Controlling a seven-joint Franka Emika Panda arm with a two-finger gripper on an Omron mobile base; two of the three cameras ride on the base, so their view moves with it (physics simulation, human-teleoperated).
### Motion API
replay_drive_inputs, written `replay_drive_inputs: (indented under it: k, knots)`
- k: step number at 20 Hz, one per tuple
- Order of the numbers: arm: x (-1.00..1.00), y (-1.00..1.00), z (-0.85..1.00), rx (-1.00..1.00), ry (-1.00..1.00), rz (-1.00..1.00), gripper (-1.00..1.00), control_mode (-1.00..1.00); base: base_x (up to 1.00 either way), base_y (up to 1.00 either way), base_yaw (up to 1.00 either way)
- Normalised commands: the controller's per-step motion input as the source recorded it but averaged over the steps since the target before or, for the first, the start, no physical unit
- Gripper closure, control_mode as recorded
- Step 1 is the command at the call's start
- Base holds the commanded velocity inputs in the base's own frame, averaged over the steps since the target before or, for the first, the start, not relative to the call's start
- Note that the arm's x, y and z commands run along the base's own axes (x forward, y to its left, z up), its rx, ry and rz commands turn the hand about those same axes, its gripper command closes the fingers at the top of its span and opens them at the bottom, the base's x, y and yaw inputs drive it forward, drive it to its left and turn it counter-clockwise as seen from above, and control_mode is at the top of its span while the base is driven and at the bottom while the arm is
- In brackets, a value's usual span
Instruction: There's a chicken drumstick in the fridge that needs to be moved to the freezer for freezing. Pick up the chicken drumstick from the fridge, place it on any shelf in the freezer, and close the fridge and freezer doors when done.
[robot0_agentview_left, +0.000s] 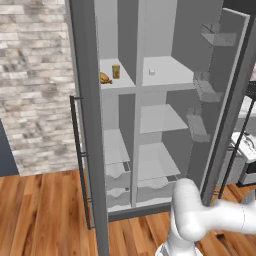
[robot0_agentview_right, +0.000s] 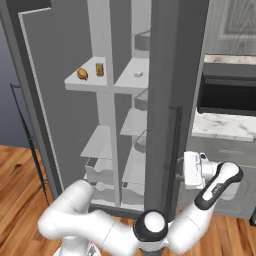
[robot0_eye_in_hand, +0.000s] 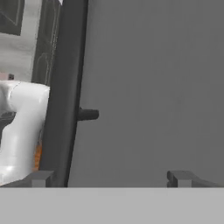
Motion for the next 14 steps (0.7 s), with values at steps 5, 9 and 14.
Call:
replay_drive_inputs:
  k: [5, 9, 14]
  knots:
    - [0.00, 1.00, -0.08, 0.00, -0.07, -0.16, -1.00, -1.00, 0.00, 0.00, 0.00]
    - [0.00, 1.00, -0.03, 0.00, -0.07, -0.17, -1.00, -1.00, 0.00, 0.00, 0.00]
    - [0.00, 0.96, 0.00, 0.00, -0.05, -0.17, -1.00, -1.00, 0.00, 0.00, 0.00]
